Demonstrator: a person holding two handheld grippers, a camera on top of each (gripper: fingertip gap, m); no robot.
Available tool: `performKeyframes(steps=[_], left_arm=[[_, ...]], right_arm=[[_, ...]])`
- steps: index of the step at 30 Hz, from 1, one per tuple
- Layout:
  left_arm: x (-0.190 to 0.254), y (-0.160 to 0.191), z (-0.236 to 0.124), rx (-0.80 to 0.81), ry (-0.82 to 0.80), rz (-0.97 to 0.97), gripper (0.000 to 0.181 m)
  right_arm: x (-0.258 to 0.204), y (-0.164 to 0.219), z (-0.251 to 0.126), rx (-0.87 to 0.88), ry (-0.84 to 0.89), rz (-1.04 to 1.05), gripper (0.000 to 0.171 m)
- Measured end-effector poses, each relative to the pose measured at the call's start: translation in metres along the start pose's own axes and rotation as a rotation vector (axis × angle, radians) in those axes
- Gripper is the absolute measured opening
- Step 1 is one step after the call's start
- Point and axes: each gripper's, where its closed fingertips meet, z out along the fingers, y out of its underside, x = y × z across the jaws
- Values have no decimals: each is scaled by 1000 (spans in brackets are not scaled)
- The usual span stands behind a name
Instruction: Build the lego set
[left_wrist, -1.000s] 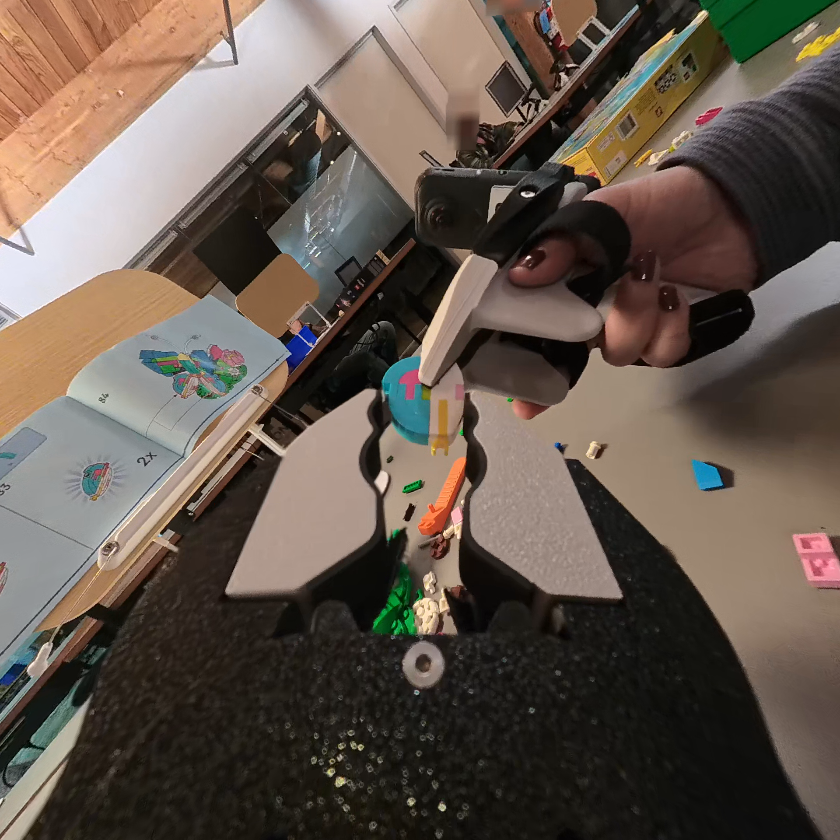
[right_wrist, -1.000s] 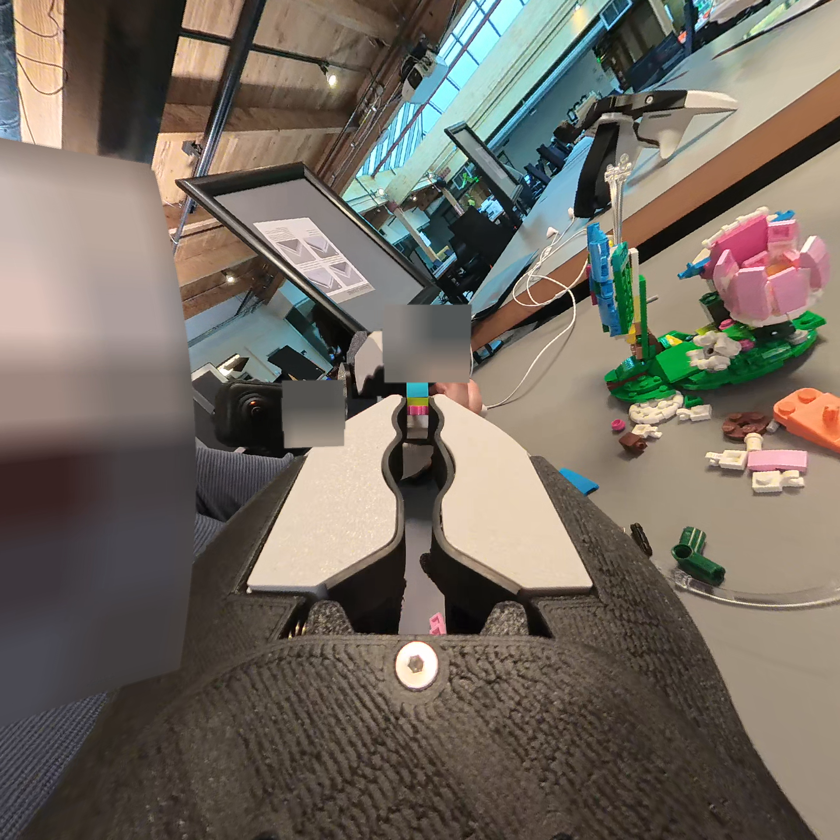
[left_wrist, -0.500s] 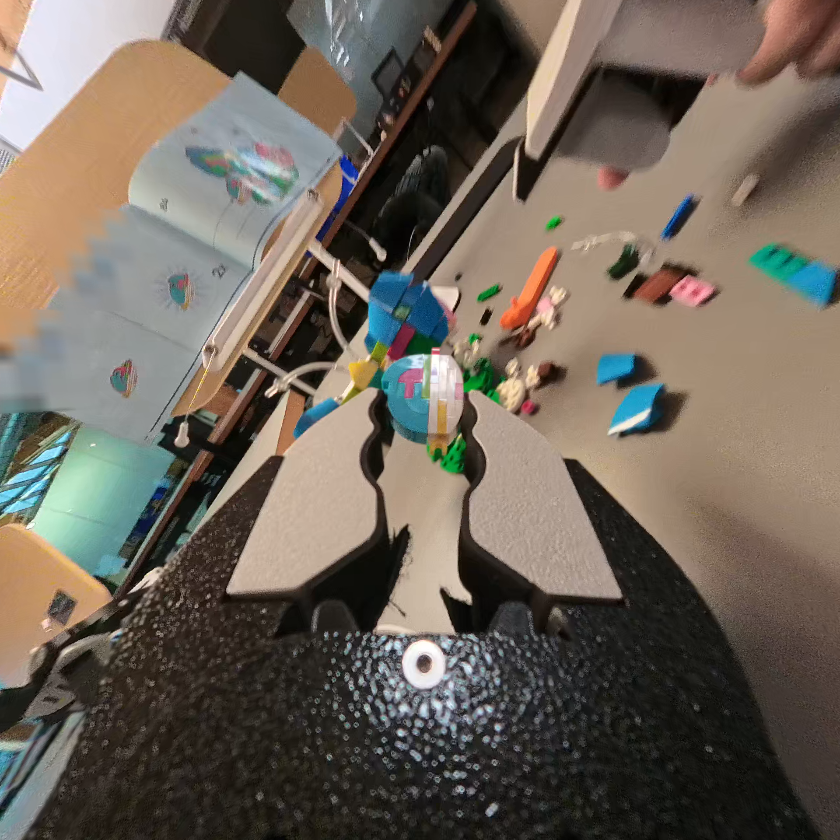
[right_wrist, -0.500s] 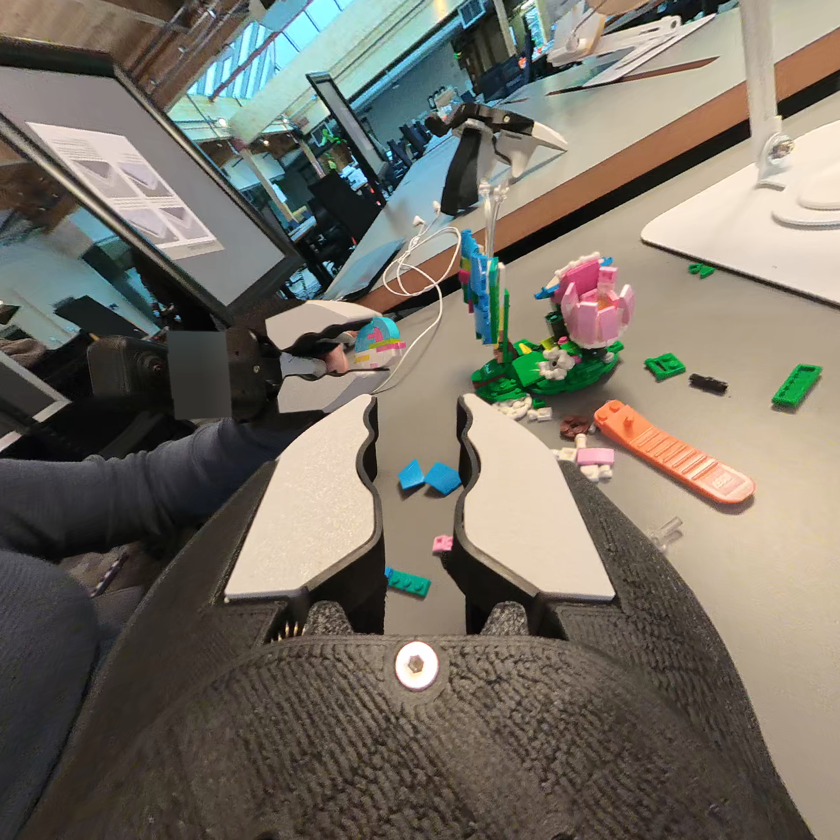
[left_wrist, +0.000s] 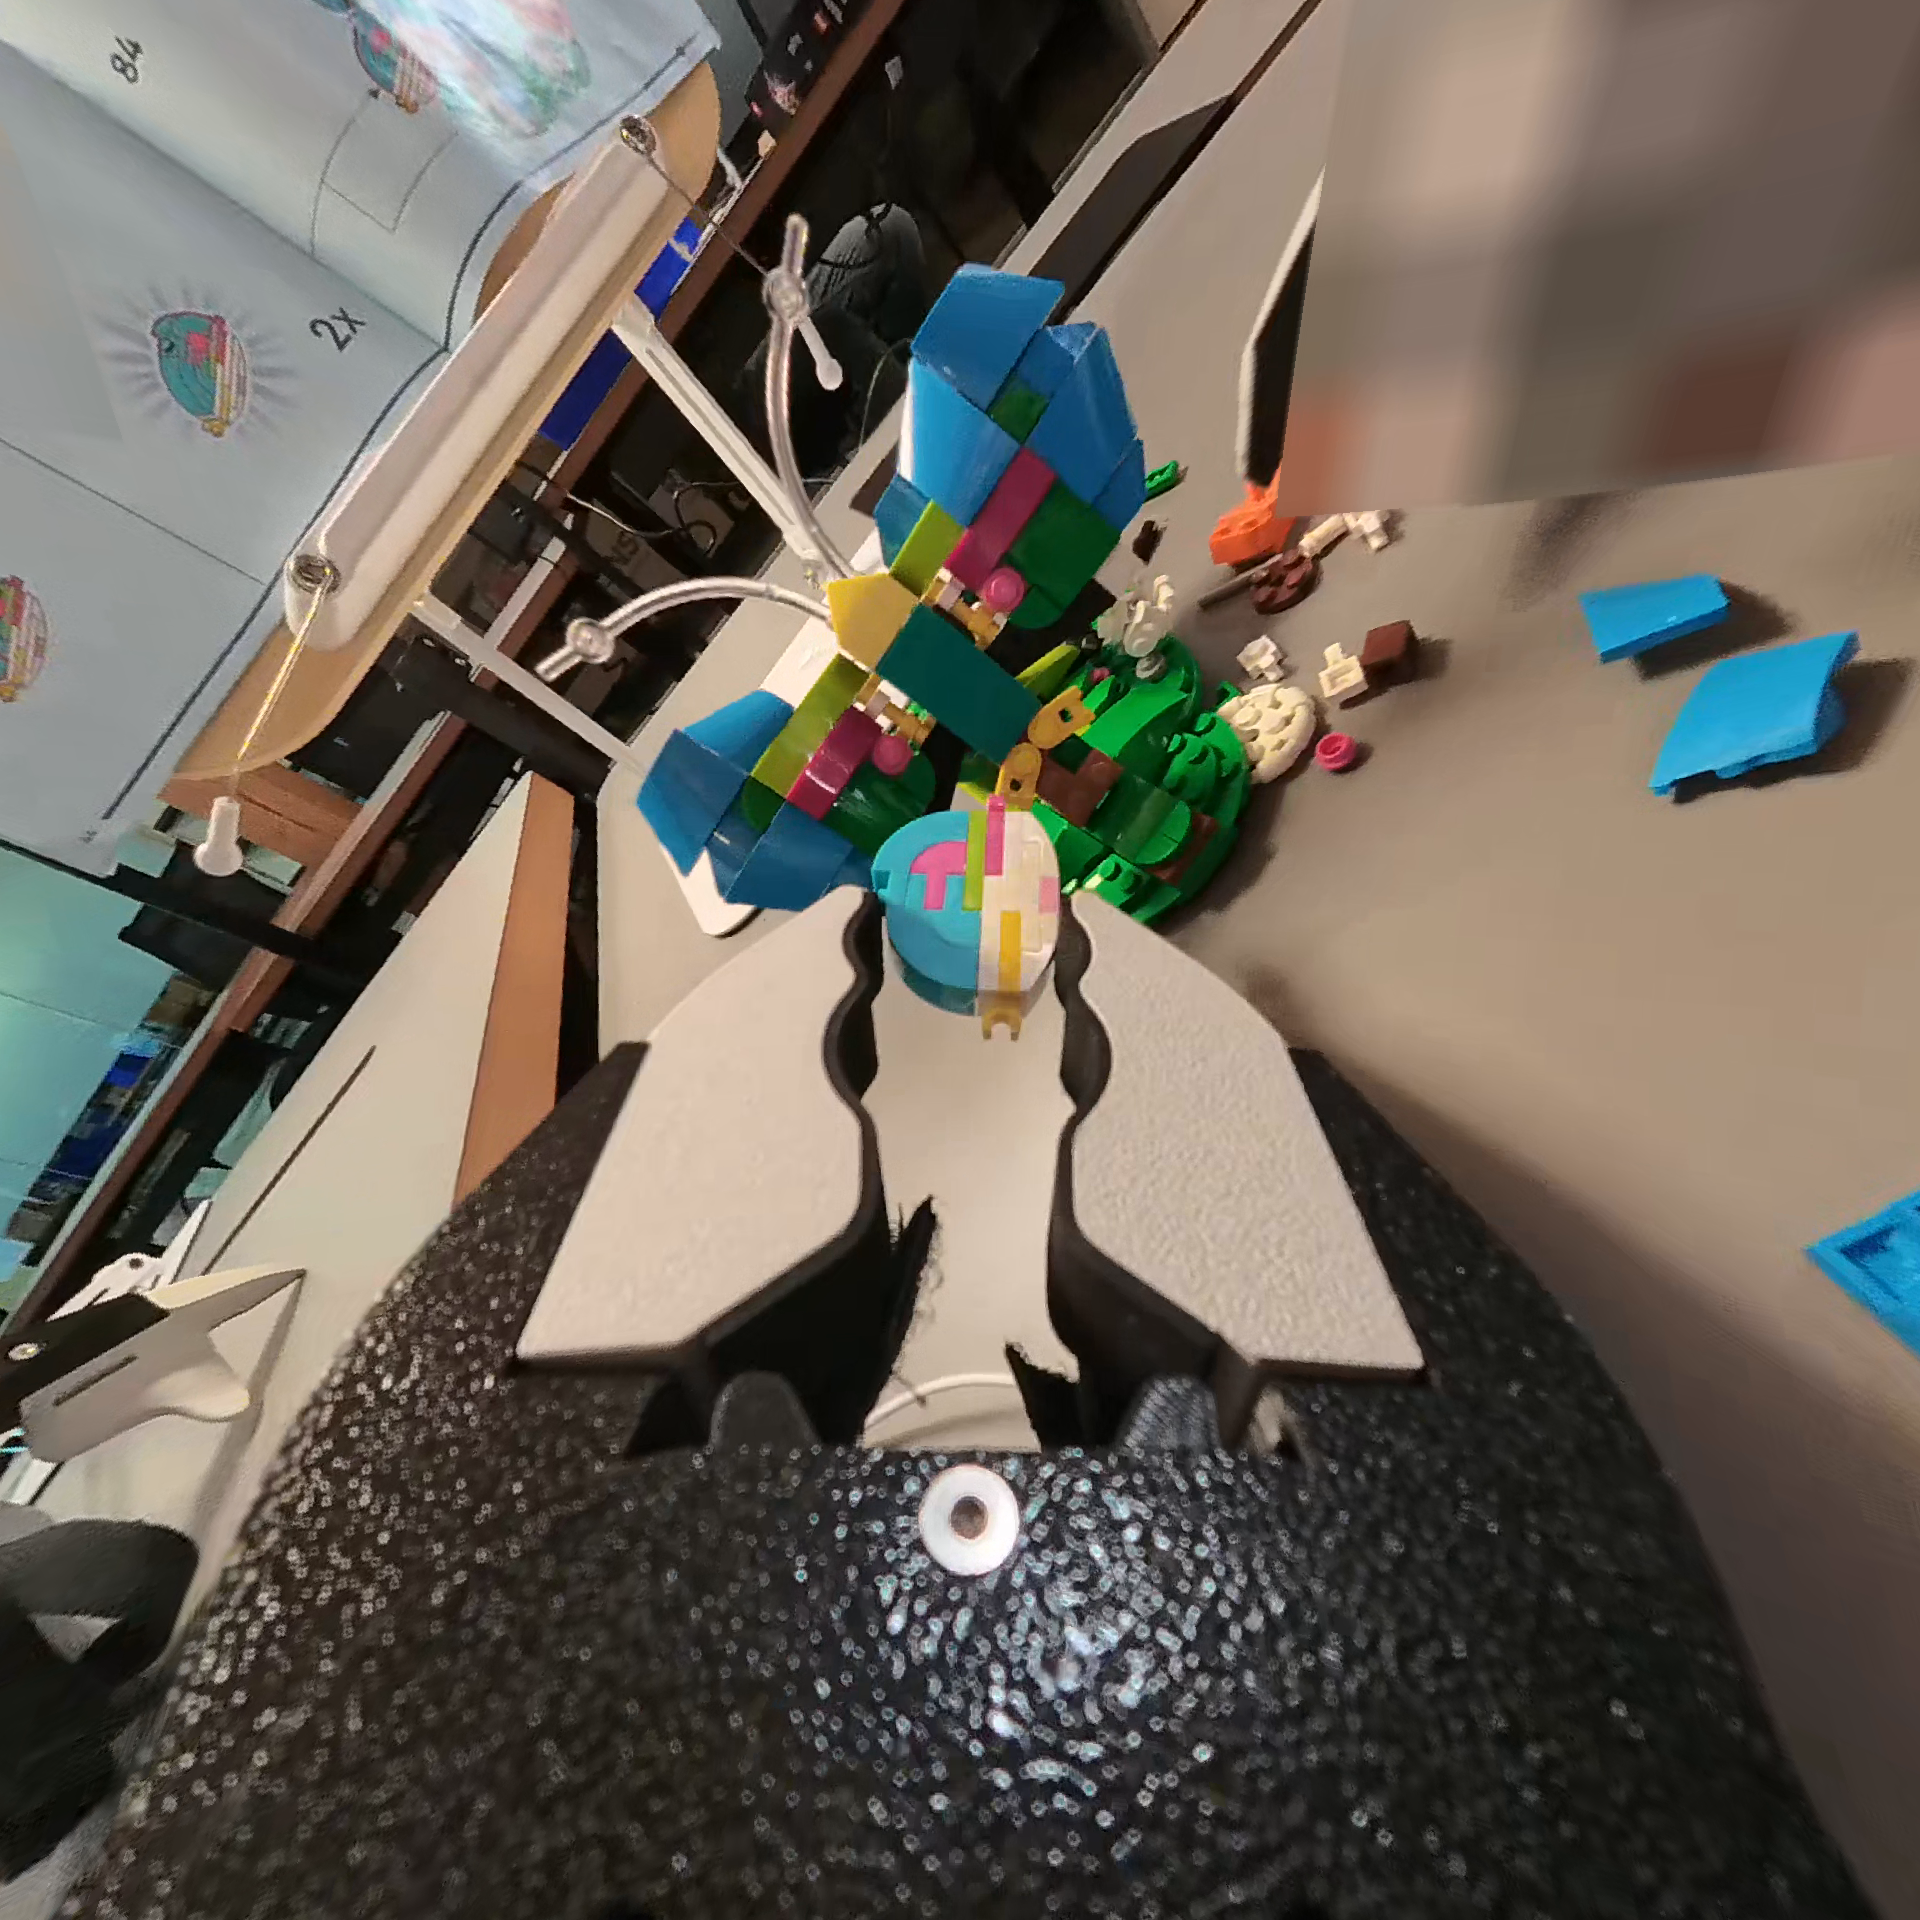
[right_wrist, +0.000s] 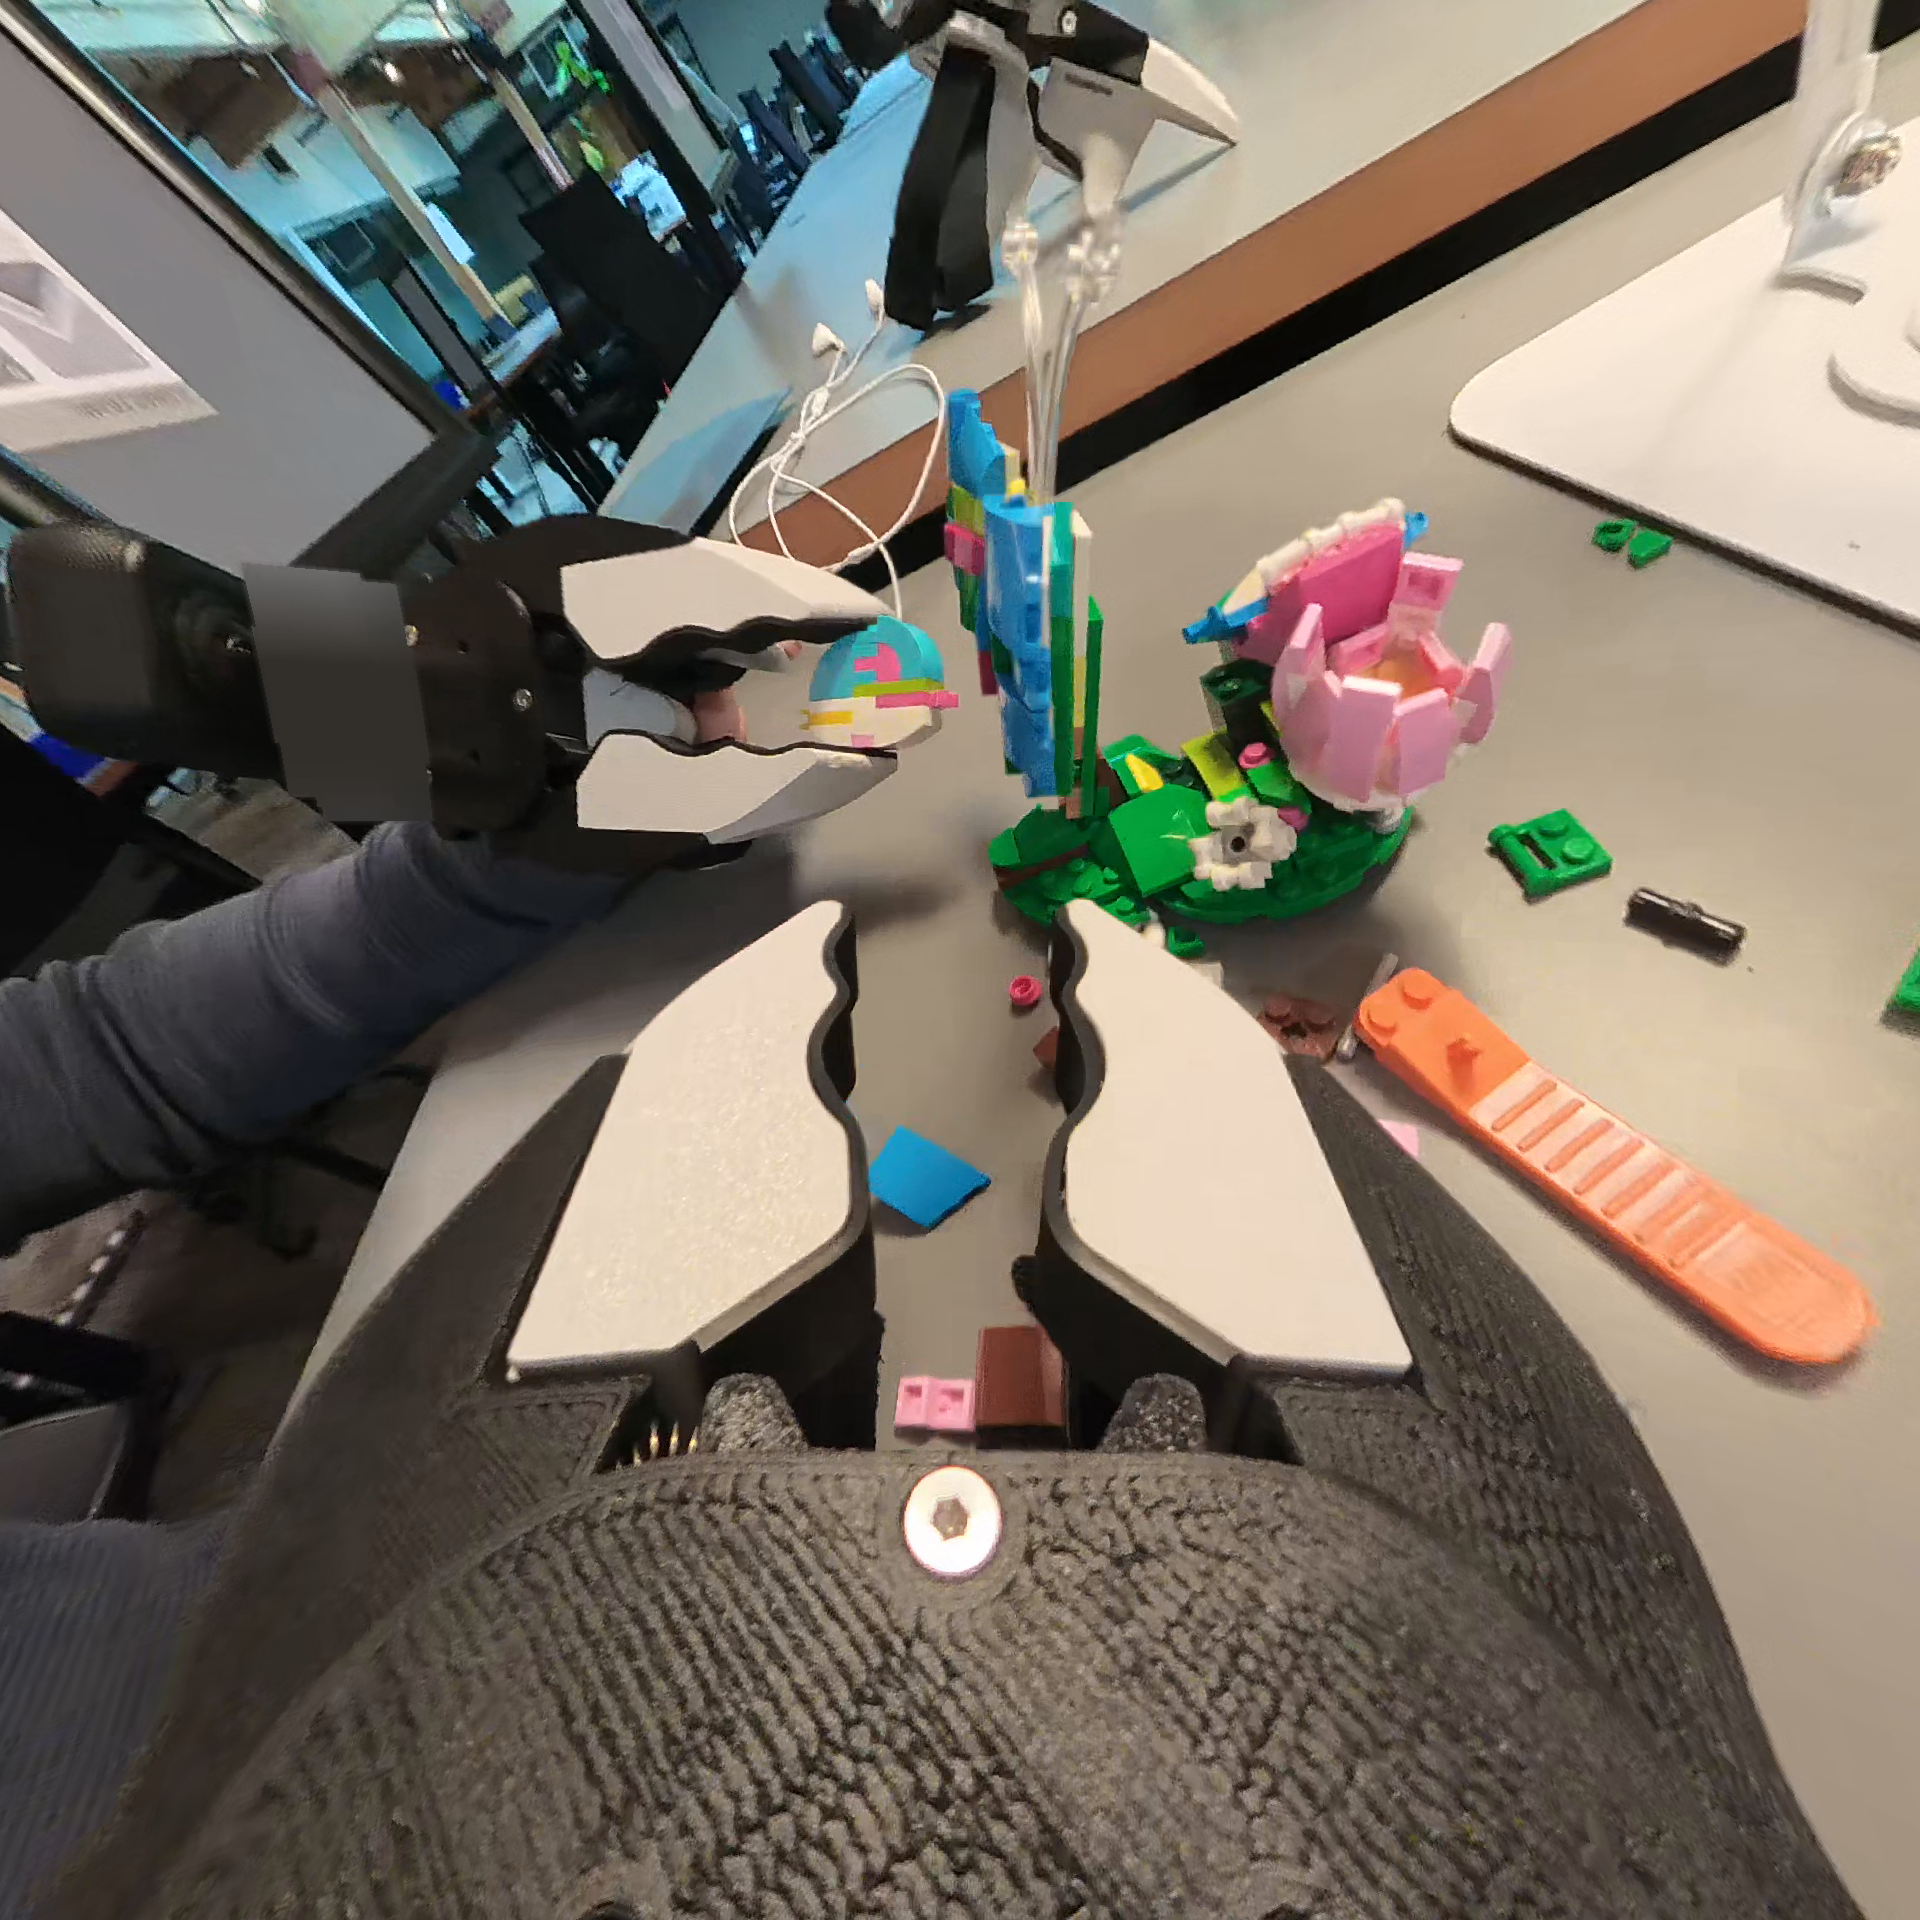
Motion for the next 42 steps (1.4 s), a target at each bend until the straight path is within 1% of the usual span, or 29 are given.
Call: performKeyframes(steps=[7,10,13,15,18,23,25,27,30,32,35,36,37,41,42], left_arm=[[0,0,1,26,11,-88,32],[-2,0,0,24,-16,-64,32],[-3,0,-1,24,-29,-50,32],[-3,-1,-1,26,-34,-37,32],[-2,-4,-3,43,-33,-11,32],[4,-11,-5,98,-10,32,32],[5,-12,-5,106,-4,46,32],[5,-13,-6,113,-9,60,32],[6,-14,-6,117,-16,79,32],[6,-14,-7,116,-23,97,32],[7,-14,-8,109,-31,126,32],[7,-14,-8,108,-32,134,32],[7,-14,-8,107,-33,141,32],[9,-15,-8,109,-28,152,32],[9,-15,-8,109,-27,150,32]], right_arm=[[-4,3,16,-78,45,-77,34],[-1,4,18,-91,90,-105,34],[7,-1,15,-58,172,-132,35],[9,-11,8,2,233,-195,39],[8,-32,-2,62,288,-352,48],[6,-67,1,-37,247,-545,62],[-2,-79,6,-130,163,-571,64],[-6,-82,15,-293,102,-569,64],[3,-72,29,-613,94,-599,60],[9,-63,35,-804,89,-607,54],[11,-49,41,-1051,54,-574,53],[14,-48,44,-1096,62,-582,51],[17,-48,47,-1134,68,-585,45],[23,-42,52,-1258,53,-502,36],[25,-42,52,-1274,49,-489,31]])
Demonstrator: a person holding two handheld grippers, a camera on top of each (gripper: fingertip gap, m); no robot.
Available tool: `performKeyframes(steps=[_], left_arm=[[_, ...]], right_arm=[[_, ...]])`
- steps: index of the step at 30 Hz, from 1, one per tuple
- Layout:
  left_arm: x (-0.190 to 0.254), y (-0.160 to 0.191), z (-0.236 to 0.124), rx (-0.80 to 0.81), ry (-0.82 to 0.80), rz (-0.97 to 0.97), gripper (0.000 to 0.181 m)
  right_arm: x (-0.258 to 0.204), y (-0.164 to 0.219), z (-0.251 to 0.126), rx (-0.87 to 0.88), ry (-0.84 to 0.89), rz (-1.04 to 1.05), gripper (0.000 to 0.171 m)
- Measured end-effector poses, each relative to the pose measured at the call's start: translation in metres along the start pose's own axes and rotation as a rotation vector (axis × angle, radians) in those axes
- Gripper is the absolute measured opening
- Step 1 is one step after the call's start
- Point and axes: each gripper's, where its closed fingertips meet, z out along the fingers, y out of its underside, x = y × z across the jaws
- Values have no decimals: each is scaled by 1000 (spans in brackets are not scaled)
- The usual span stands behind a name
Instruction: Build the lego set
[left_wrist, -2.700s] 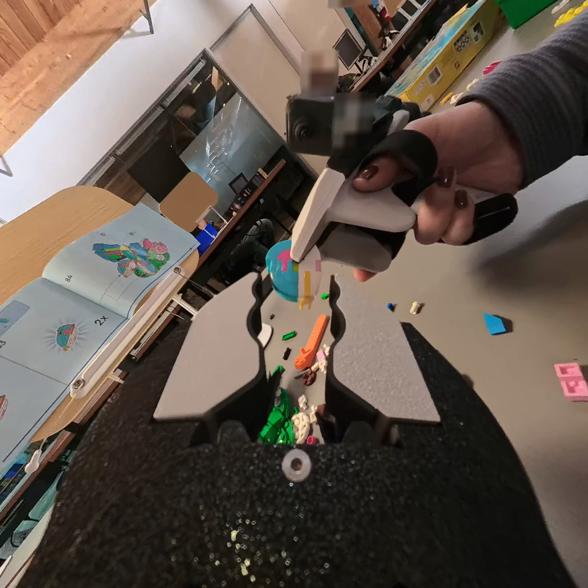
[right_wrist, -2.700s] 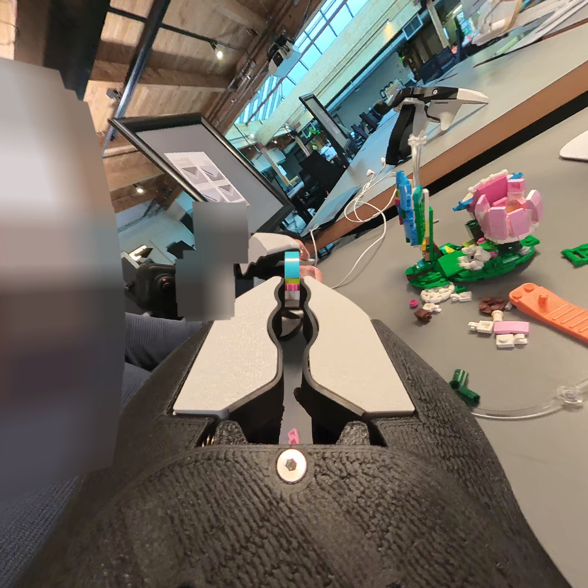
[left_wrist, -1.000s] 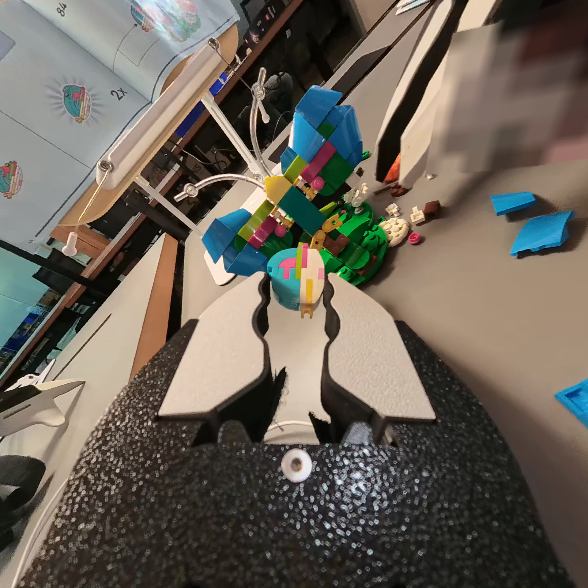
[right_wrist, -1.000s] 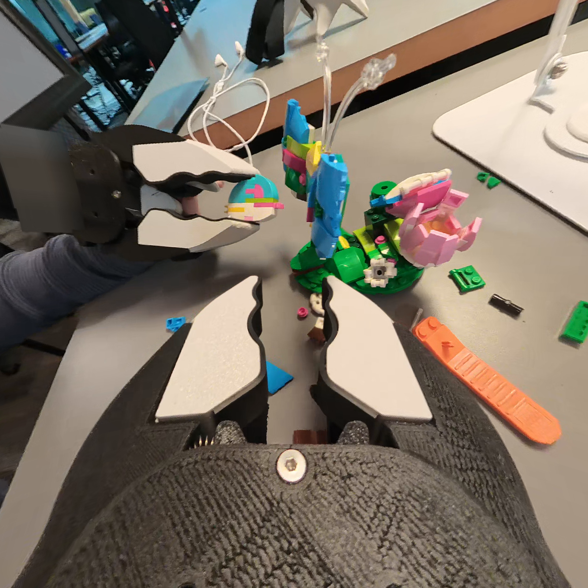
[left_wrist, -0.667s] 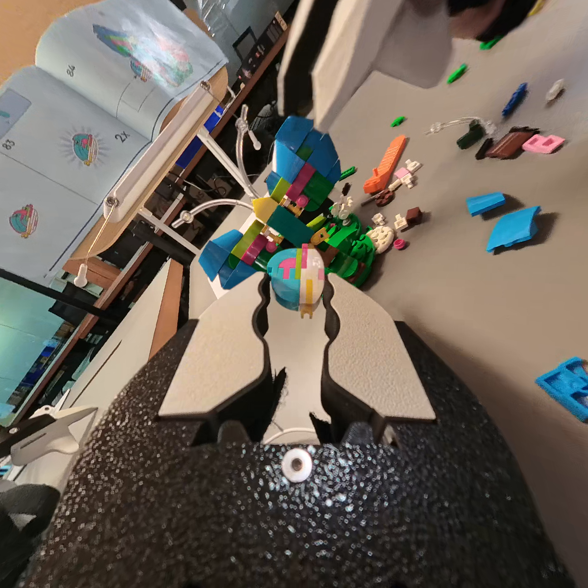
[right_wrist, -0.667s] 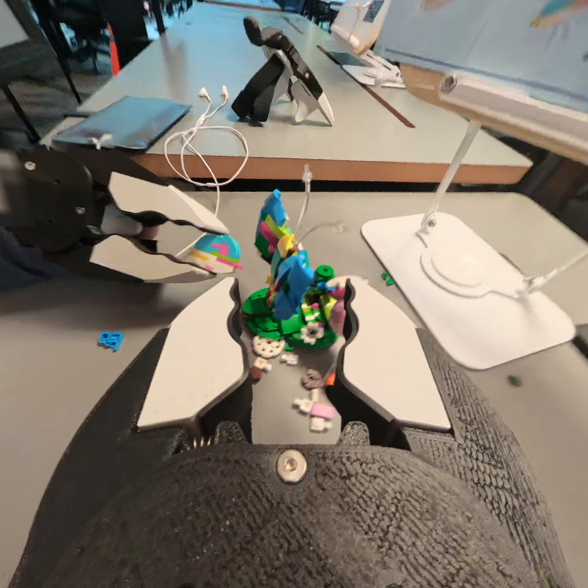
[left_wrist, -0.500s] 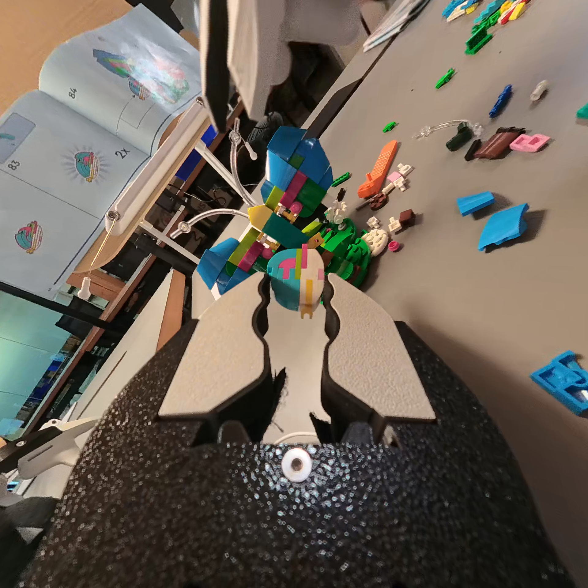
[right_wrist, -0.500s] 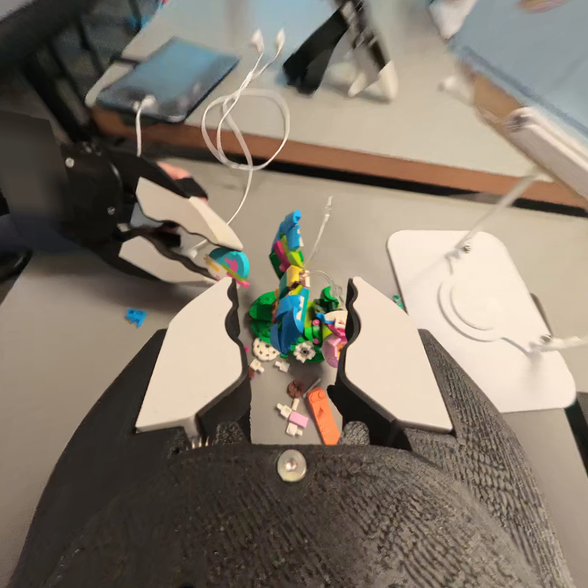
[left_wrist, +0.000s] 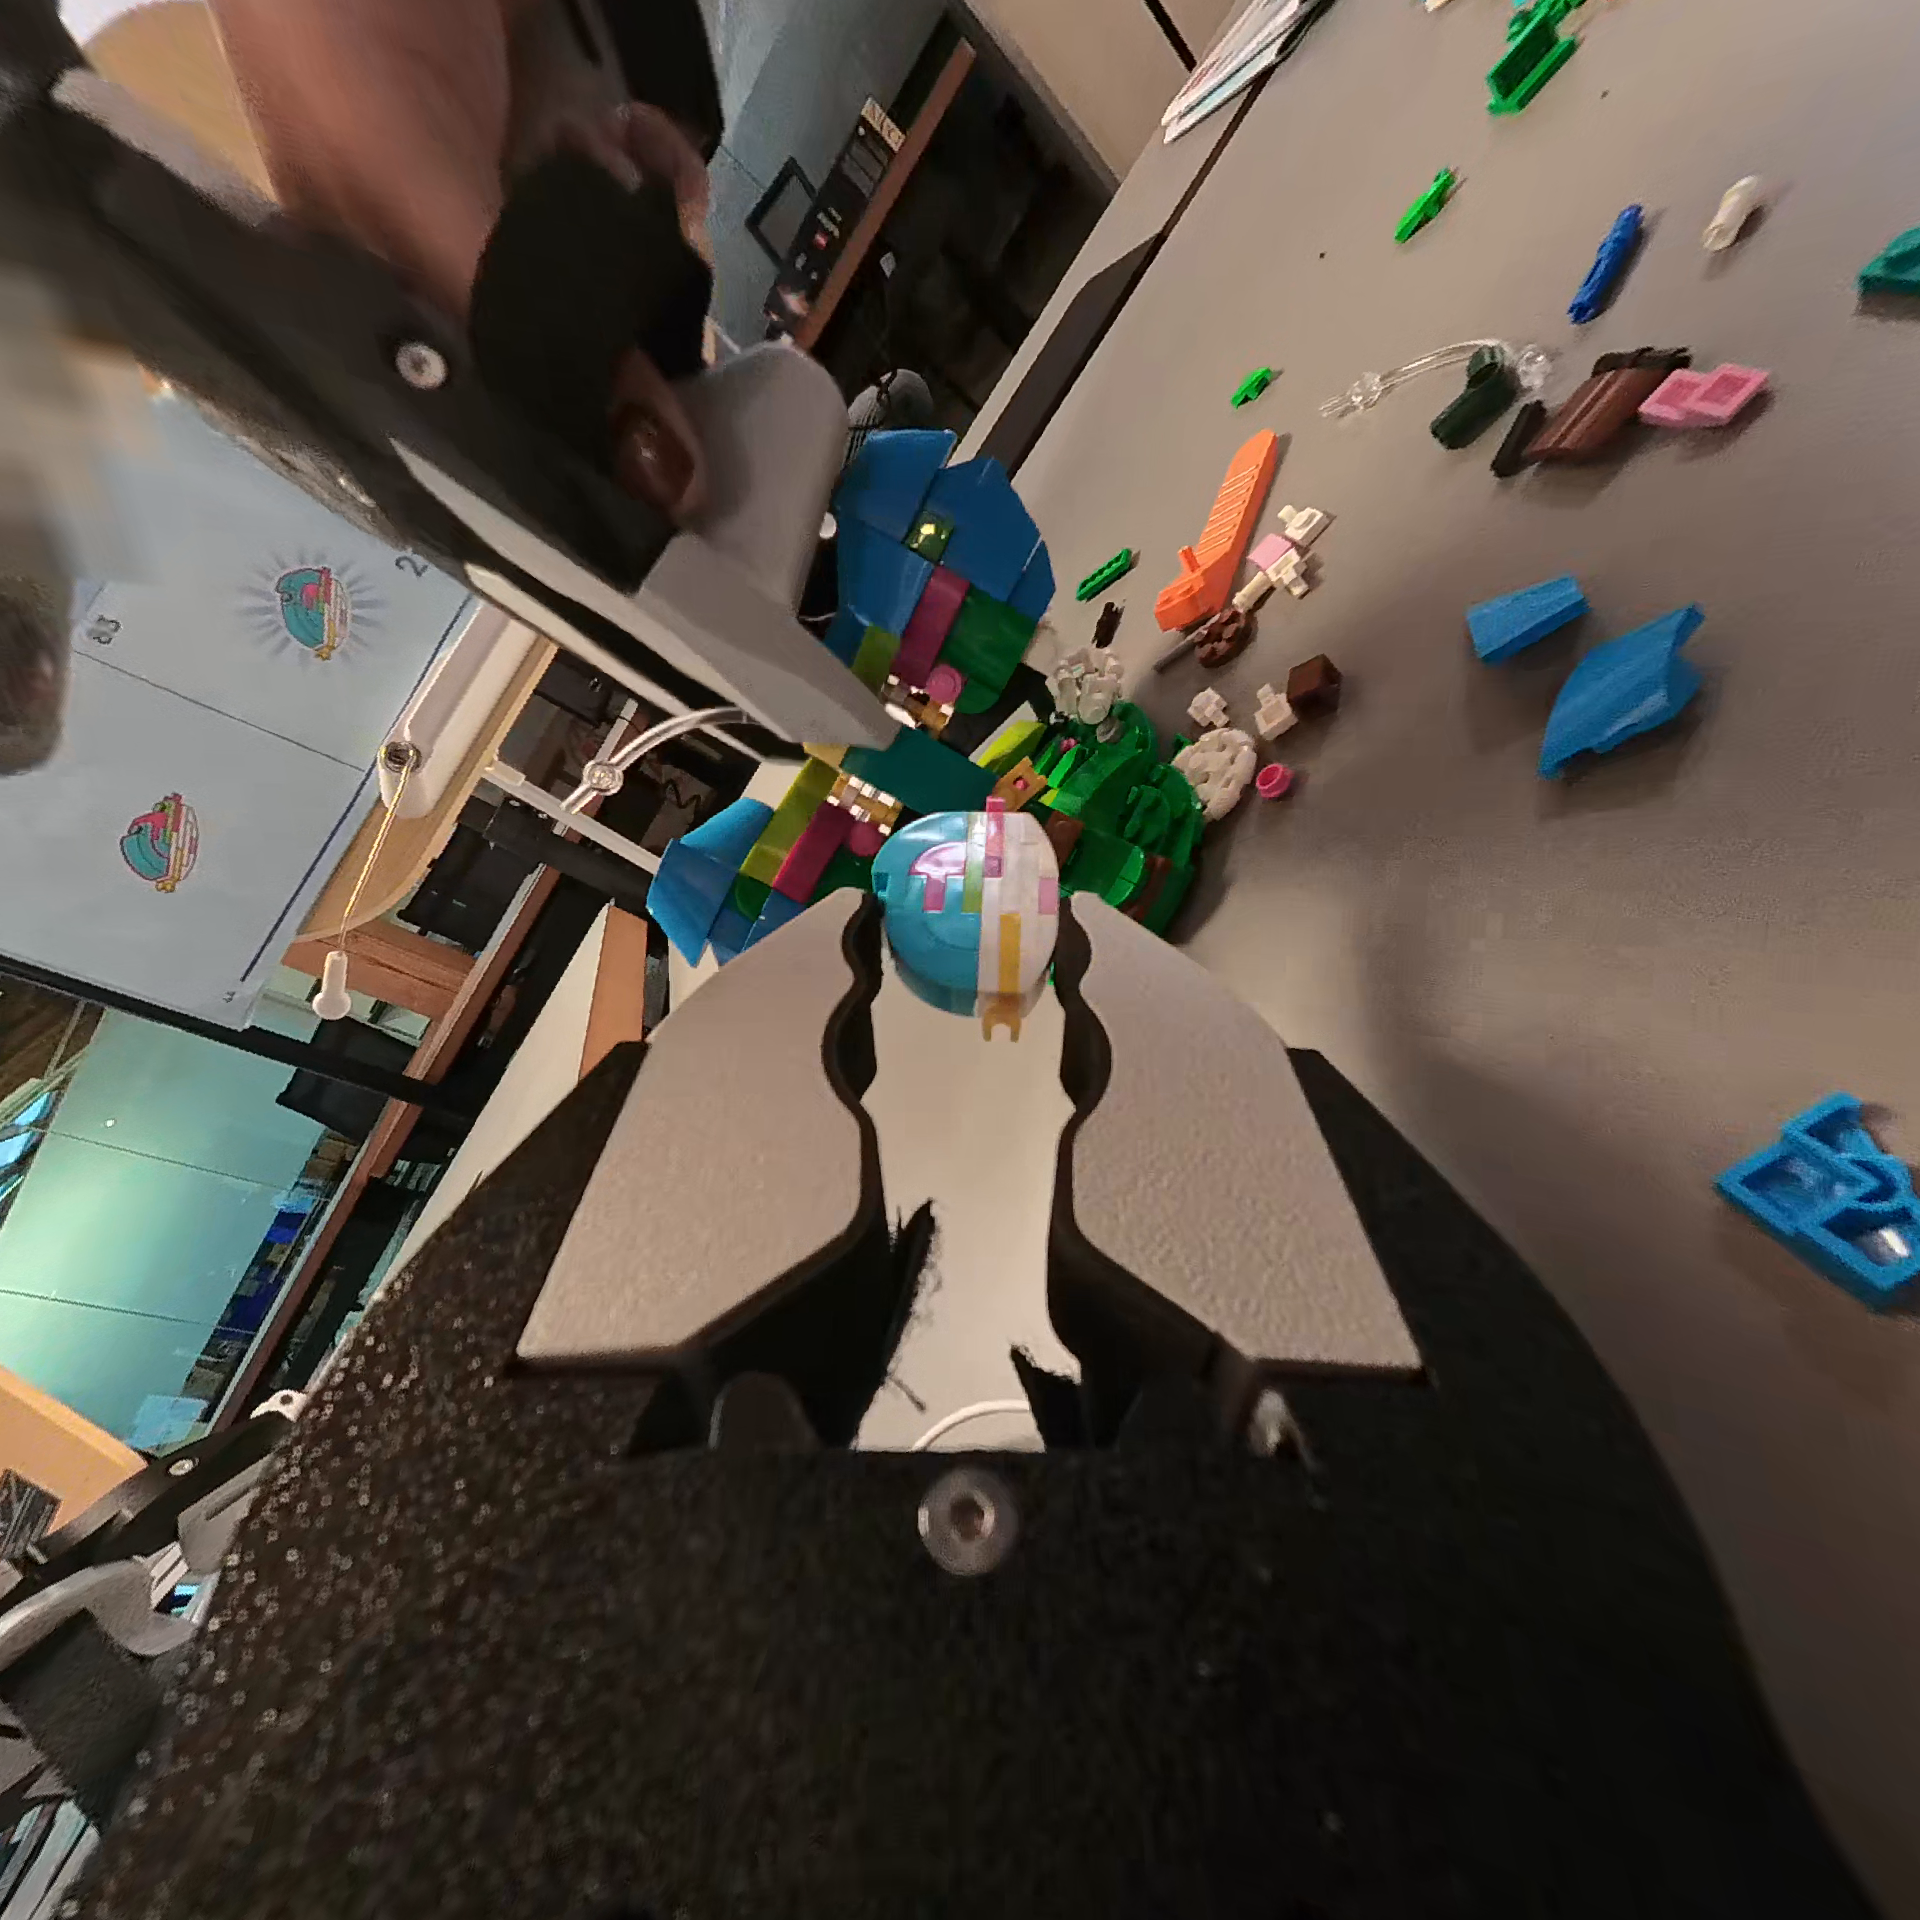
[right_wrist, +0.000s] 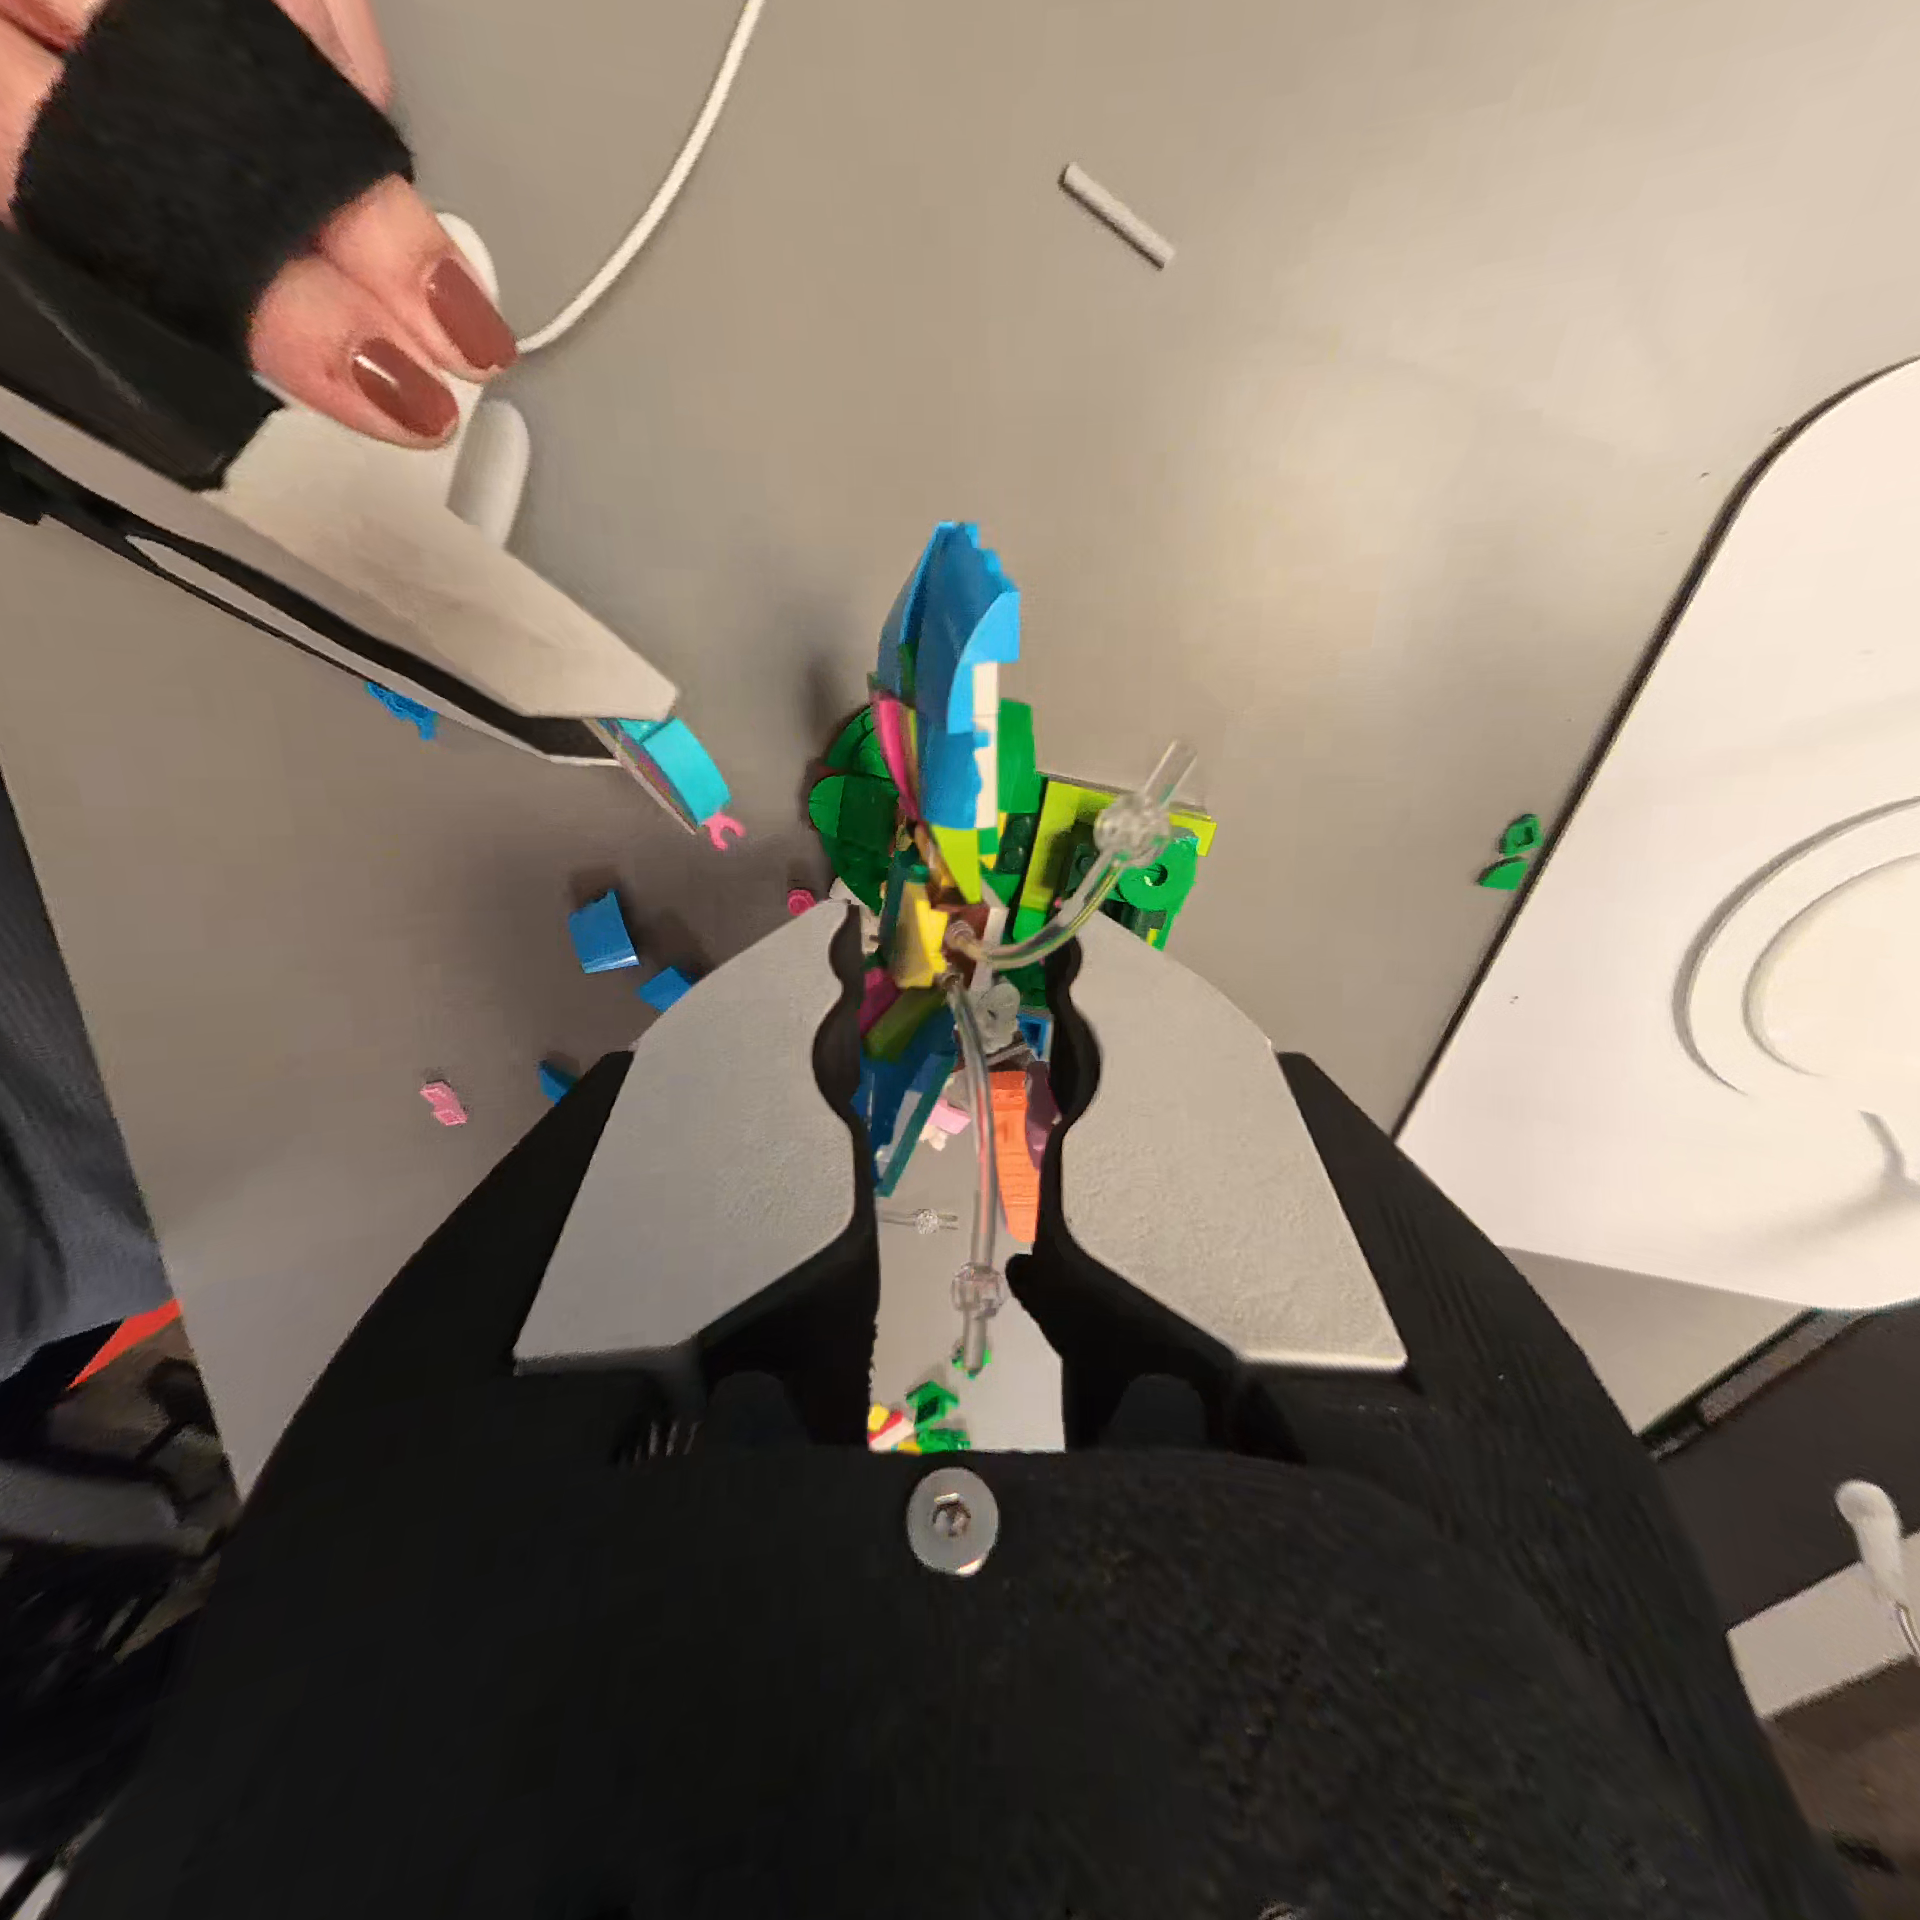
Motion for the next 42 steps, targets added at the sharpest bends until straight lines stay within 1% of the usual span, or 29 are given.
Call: performKeyframes(steps=[2,6,10,12,16,20,27,33,36,39,42], left_arm=[[0,0,0,1,2,-5,32],[-1,0,-2,6,2,-16,32],[-2,0,-2,9,7,-27,32],[-1,0,-2,8,8,-23,32],[0,0,-2,4,12,-24,32],[-1,1,-3,5,15,-48,32],[2,-2,-3,21,57,-99,32],[-3,3,-3,34,102,-246,32],[-11,3,-5,63,58,-190,32],[-3,3,-2,63,95,-119,32],[5,5,1,42,138,-123,32]], right_arm=[[1,1,3,-23,-30,12,28],[-1,5,9,-55,-70,16,27],[-3,5,14,-57,-91,10,25],[-6,5,16,-58,-111,10,21],[-6,5,17,-45,-124,1,21],[-9,5,15,15,-156,-17,19],[-19,13,4,180,-309,18,19],[-24,17,2,245,-347,-17,19],[-28,18,3,256,-356,-57,19],[-31,16,3,280,-377,-79,19],[-31,13,2,322,-380,-86,19]])
